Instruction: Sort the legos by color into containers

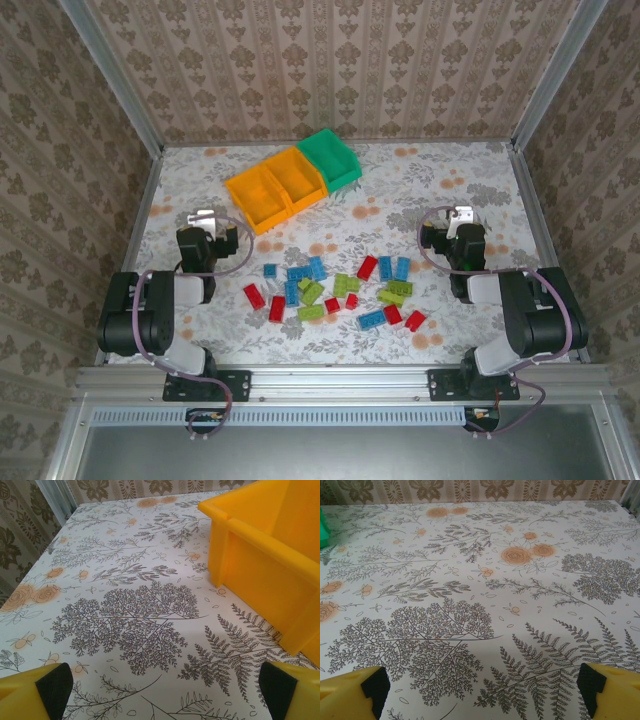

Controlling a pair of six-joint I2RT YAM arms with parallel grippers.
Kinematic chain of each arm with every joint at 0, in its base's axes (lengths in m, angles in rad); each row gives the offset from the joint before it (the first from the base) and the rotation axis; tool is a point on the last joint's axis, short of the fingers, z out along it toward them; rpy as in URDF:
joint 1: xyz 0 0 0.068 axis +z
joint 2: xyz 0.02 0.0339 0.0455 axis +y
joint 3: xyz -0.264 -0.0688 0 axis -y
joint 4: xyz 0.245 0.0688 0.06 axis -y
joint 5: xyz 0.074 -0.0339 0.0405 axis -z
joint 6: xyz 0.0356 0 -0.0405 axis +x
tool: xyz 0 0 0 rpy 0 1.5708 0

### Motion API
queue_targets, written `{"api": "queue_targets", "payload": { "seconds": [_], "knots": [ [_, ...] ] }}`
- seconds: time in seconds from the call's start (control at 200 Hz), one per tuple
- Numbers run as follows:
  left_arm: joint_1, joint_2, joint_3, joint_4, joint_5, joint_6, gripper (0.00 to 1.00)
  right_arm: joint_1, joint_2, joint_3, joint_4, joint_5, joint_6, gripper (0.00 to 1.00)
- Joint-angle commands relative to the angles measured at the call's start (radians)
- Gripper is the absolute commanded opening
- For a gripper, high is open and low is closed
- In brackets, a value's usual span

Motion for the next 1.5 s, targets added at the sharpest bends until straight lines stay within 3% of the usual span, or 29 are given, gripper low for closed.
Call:
{"api": "queue_targets", "payload": {
  "seconds": [0.0, 0.065, 0.135, 0.25, 0.335, 0.525, 0.615, 0.815, 1.045, 1.27, 1.44, 1.495],
  "knots": [
    [0.011, 0.008, 0.018, 0.022, 0.016, 0.011, 1.00, 0.005, 0.011, 0.021, 0.031, 0.020, 0.009, 1.00],
    [0.009, -0.003, 0.023, 0.012, -0.008, 0.008, 1.00, 0.006, -0.012, 0.040, -0.018, 0.018, 0.006, 0.99],
    [0.000, -0.062, 0.049, -0.081, -0.085, -0.011, 1.00, 0.006, -0.075, 0.103, -0.199, 0.021, 0.010, 0.98],
    [-0.008, -0.206, 0.197, -0.519, -0.244, -0.162, 1.00, 0.006, -0.156, 0.261, -0.558, 0.001, 0.050, 0.97],
    [-0.021, -0.273, 0.277, -0.724, -0.227, -0.233, 1.00, 0.011, -0.175, 0.353, -0.750, -0.037, 0.104, 0.96],
    [-0.057, -0.366, 0.302, -0.842, -0.236, -0.373, 1.00, 0.061, -0.176, 0.495, -1.033, -0.055, 0.201, 0.91],
    [-0.059, -0.336, 0.361, -0.935, -0.166, -0.411, 1.00, 0.095, -0.157, 0.548, -1.150, -0.055, 0.257, 0.90],
    [-0.079, -0.185, 0.512, -1.074, -0.022, -0.482, 1.00, 0.171, -0.076, 0.605, -1.308, -0.048, 0.328, 0.85],
    [-0.122, -0.085, 0.572, -1.044, 0.020, -0.514, 0.95, 0.239, -0.058, 0.597, -1.361, -0.008, 0.403, 0.85],
    [-0.143, 0.044, 0.684, -1.121, 0.051, -0.502, 0.76, 0.264, -0.065, 0.583, -1.401, 0.013, 0.453, 0.85],
    [-0.149, 0.126, 0.744, -1.143, 0.047, -0.496, 0.72, 0.287, -0.087, 0.579, -1.422, 0.031, 0.470, 0.86],
    [-0.149, 0.158, 0.775, -1.165, 0.044, -0.495, 0.75, 0.294, -0.091, 0.578, -1.432, 0.037, 0.476, 0.86]
  ]
}}
